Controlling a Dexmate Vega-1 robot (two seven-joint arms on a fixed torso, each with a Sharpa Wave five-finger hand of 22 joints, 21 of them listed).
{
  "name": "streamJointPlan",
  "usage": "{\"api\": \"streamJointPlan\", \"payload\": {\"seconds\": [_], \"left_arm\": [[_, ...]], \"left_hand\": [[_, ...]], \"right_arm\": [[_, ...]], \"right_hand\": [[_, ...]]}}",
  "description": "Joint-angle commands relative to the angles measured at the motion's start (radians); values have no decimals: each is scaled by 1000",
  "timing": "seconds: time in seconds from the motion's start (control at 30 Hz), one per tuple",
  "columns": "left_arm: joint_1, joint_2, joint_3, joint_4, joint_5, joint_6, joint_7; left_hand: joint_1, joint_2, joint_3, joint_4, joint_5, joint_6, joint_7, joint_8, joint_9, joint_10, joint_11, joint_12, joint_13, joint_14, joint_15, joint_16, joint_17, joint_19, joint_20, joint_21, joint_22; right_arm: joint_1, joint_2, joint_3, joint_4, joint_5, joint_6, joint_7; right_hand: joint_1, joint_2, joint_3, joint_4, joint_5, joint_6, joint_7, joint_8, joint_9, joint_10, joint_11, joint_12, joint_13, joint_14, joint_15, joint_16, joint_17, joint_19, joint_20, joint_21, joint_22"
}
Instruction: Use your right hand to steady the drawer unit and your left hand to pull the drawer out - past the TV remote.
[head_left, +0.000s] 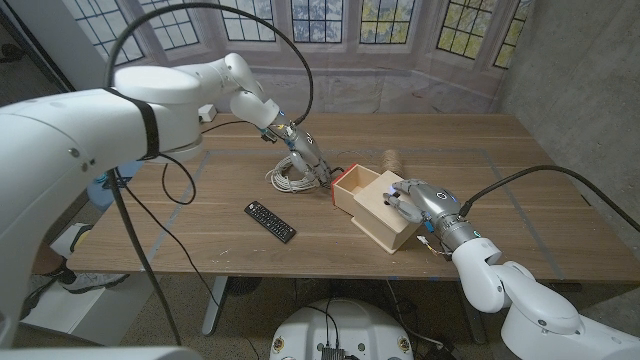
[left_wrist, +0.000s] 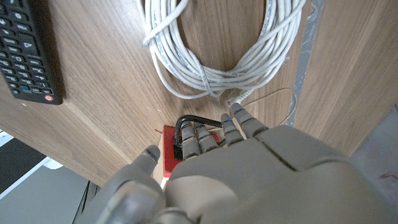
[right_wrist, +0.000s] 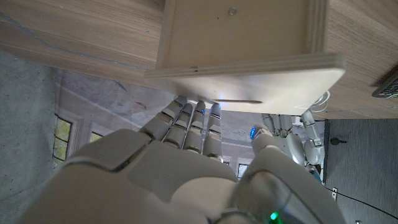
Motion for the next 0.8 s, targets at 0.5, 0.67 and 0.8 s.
{"api": "streamJointPlan", "payload": {"seconds": [0.5,0.67,0.8], "left_arm": [[-13,40,-2,2,-4,-2,-25],[-11,43,3,1,2,-8,-17],[-7,55,-8,3,-18,-8,-42]], "left_hand": [[-3,11,-4,3,11,2,-2,7,3,1,1,5,1,0,-8,-3,1,3,-5,4,5],[-2,11,-4,3,11,2,1,7,3,0,2,4,1,0,-6,-3,1,2,-5,4,5],[-2,11,-4,3,11,0,1,6,3,0,3,4,1,-1,-6,-4,1,2,-5,4,5]], "right_arm": [[51,35,-16,40,-29,25,62],[63,41,-21,50,-37,33,68],[69,50,-21,54,-38,26,77]], "right_hand": [[-14,2,7,2,5,8,-2,-2,1,4,-3,2,3,13,-10,3,3,21,-6,3,5],[-14,1,8,2,5,8,-2,-2,1,4,-2,2,3,14,-9,3,3,22,-7,3,5],[-15,1,8,2,5,8,-2,-2,1,5,-2,3,3,14,-9,3,3,22,-6,3,5]]}}
